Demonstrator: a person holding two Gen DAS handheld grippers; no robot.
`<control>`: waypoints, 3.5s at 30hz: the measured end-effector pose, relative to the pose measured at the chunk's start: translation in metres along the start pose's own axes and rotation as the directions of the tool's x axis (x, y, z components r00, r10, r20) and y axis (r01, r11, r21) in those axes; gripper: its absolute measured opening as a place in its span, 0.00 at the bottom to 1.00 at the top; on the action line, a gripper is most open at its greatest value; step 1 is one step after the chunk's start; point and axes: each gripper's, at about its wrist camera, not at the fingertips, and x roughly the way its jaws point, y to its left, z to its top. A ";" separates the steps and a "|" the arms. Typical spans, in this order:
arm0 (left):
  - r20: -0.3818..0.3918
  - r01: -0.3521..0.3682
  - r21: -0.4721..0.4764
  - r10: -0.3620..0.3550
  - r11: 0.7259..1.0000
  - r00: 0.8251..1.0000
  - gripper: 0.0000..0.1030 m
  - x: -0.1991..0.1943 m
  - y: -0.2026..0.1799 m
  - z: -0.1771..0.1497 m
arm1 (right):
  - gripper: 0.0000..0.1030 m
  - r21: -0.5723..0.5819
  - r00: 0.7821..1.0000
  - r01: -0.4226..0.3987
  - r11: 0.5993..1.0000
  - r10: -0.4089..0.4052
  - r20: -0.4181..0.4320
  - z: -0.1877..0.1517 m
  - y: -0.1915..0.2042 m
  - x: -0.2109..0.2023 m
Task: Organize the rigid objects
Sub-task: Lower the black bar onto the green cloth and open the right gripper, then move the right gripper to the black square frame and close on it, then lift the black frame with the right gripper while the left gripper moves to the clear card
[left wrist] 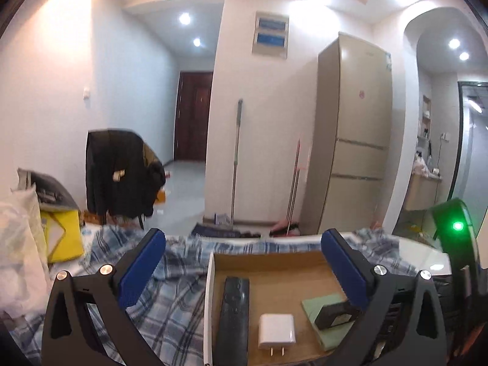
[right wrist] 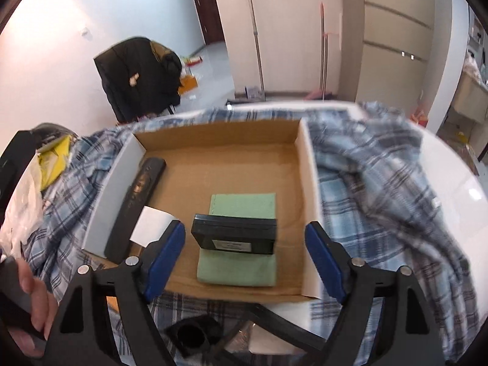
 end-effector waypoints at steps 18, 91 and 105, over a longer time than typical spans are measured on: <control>0.357 0.126 0.125 -0.163 0.984 0.920 1.00 -0.208 -0.034 0.075 | 1.00 -0.119 0.789 0.127 0.985 -0.028 0.614 -0.032 0.023 -0.234; -0.170 -0.043 -0.011 0.041 0.999 0.985 1.00 -0.084 -0.010 -0.054 | 0.18 -0.162 0.884 -0.467 0.869 0.454 -0.114 -0.106 0.008 -0.056; -0.194 -0.048 -0.005 0.046 0.999 0.980 1.00 -0.081 -0.009 -0.055 | 0.18 -0.156 0.953 -0.291 0.944 0.300 0.042 -0.101 -0.002 -0.074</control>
